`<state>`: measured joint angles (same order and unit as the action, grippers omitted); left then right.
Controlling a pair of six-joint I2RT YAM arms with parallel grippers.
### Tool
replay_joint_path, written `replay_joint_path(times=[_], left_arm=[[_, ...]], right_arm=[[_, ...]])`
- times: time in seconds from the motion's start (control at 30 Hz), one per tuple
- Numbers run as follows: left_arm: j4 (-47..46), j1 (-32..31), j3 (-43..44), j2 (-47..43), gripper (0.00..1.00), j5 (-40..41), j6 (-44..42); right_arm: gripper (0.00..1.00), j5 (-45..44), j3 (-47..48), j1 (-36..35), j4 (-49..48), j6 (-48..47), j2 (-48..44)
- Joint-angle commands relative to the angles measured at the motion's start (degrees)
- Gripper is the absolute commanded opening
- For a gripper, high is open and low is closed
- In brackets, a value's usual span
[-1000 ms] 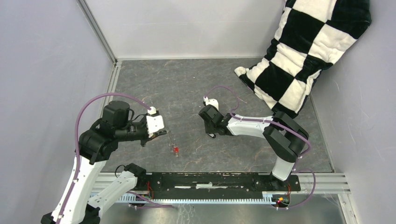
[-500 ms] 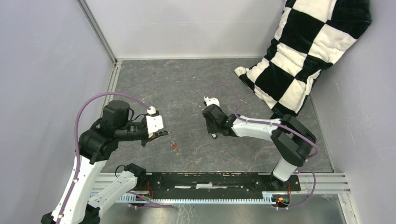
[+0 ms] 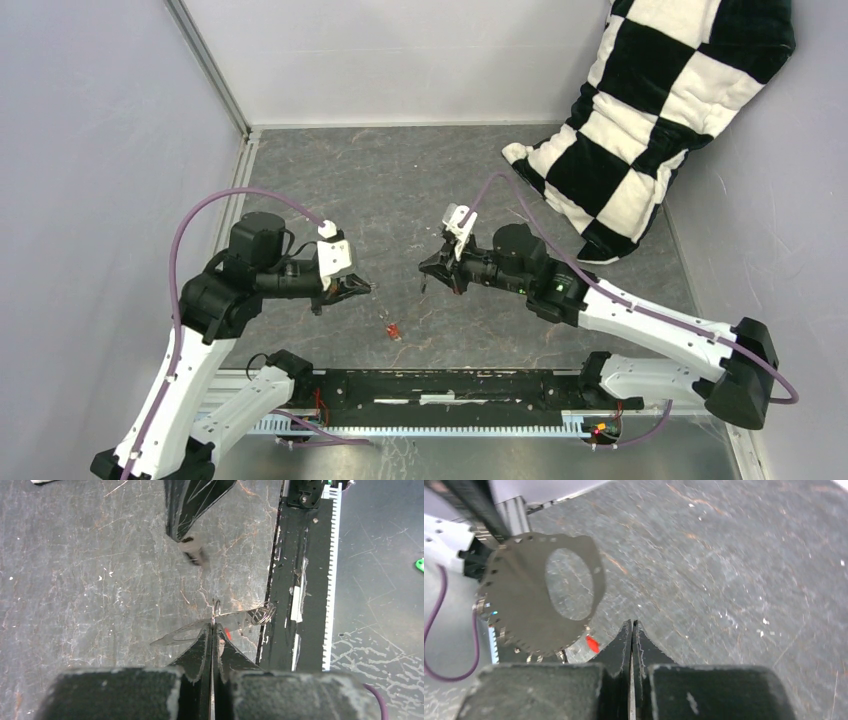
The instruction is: Put the keys on the keyring
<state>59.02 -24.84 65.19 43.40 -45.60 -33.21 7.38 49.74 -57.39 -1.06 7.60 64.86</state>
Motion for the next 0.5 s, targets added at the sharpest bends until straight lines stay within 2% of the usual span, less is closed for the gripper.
replay_joint_path(times=[0.0, 0.17, 0.33, 0.47], left_arm=[[-3.8, 0.1, -0.4, -0.1, 0.02, -2.8, 4.7], [-5.3, 0.0, -1.9, -0.4, 0.02, -2.8, 7.6], [-5.3, 0.1, -2.6, -0.7, 0.02, -2.8, 8.5], [-5.6, 0.0, -2.6, -1.4, 0.02, -2.4, 8.7]], right_arm=[[0.00, 12.8, 2.1, -1.3, 0.1, -7.9, -1.7], [0.00, 16.1, 10.1, -5.7, 8.8, -13.4, 1.1], [0.00, 24.1, 13.4, -6.9, 7.4, -12.0, 2.9], [0.00, 23.2, 16.0, -8.0, 7.5, -11.5, 4.6]])
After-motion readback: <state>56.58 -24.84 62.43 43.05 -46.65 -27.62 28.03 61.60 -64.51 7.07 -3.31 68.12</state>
